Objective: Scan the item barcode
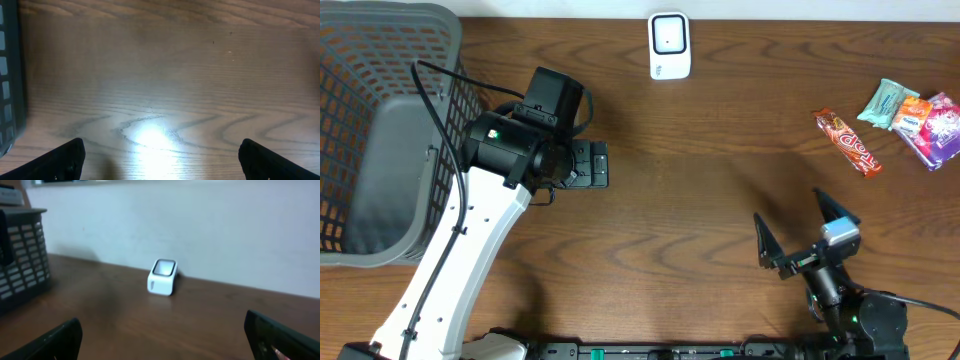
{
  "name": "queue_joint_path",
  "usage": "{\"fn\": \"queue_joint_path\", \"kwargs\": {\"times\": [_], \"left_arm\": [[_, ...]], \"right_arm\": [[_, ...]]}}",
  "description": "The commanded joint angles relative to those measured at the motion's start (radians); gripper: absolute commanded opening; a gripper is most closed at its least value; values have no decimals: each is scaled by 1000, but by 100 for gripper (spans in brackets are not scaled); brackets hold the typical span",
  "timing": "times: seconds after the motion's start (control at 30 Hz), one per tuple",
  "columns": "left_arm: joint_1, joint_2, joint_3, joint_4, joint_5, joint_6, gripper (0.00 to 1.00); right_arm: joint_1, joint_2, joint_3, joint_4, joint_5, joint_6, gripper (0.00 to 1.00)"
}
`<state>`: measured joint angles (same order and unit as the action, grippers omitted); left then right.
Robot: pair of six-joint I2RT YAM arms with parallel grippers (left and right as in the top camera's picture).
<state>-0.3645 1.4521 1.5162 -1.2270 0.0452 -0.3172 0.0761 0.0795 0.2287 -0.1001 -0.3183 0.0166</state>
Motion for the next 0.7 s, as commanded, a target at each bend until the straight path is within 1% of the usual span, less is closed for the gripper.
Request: {"fn": "queue_joint_path", "kwargs": {"times": [0.0,0.17,0.43,0.67], "left_arm": [[0,1,6,-3,-16,-1,98],[0,1,6,-3,-16,-1,98],[0,1,6,-3,-16,-1,98],[0,1,6,-3,-16,-1,98]], "right_arm": [[-16,-35,-38,48,-1,-11,99],[-16,-75,-98,138,14,-15,99],[-17,-74,-176,253,50,-14,99],[-22,-74,-193,270,111,-14,99]]}}
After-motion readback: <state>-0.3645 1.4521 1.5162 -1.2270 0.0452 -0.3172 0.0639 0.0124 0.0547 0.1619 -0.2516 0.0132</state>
